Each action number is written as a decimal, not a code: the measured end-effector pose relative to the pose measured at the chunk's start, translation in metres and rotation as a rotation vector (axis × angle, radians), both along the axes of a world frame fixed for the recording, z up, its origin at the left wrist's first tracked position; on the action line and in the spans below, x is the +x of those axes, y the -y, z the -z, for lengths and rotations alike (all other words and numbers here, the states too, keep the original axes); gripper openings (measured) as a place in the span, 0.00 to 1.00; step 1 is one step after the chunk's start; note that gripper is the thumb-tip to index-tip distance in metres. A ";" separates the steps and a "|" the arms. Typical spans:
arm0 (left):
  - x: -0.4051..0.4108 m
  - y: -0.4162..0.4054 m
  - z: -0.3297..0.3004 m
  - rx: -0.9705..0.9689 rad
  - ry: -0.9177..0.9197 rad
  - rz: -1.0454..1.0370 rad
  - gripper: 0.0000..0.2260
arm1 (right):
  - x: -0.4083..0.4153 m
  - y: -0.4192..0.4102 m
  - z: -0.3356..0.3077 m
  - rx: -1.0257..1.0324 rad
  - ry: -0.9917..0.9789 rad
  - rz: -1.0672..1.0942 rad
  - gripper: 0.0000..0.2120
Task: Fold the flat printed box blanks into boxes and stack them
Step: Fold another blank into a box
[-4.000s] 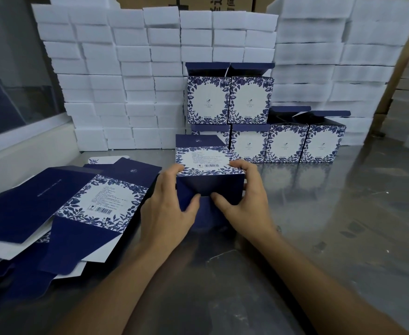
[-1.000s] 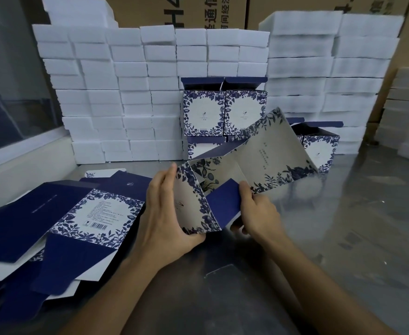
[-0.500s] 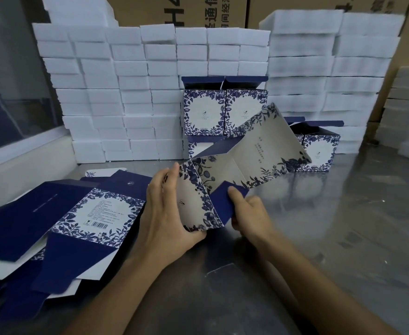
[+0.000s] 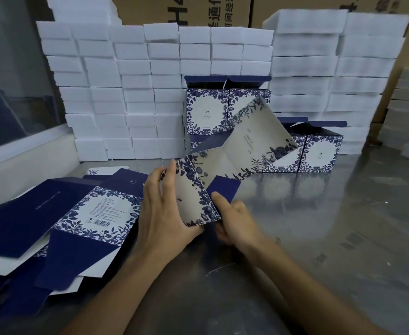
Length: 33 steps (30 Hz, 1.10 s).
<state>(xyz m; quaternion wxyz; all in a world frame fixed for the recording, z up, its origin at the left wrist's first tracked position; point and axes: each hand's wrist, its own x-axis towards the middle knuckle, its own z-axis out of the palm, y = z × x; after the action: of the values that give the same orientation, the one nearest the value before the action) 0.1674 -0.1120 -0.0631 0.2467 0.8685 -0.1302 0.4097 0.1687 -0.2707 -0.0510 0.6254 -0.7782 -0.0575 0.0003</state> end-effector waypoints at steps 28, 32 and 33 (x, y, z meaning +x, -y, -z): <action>-0.005 0.007 -0.002 -0.202 -0.017 0.053 0.47 | 0.002 -0.001 -0.002 0.182 0.104 0.266 0.36; -0.006 0.010 0.000 -0.287 -0.035 0.102 0.31 | 0.005 0.008 -0.009 0.191 0.094 0.275 0.46; -0.006 0.009 0.000 -0.321 -0.049 0.131 0.30 | 0.005 0.009 -0.010 0.191 0.084 0.277 0.46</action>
<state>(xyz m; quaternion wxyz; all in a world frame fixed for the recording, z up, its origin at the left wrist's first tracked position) 0.1610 -0.1215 -0.0629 0.4113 0.8175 -0.1134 0.3869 0.1739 -0.2800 -0.0408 0.6877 -0.7150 0.0243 -0.1237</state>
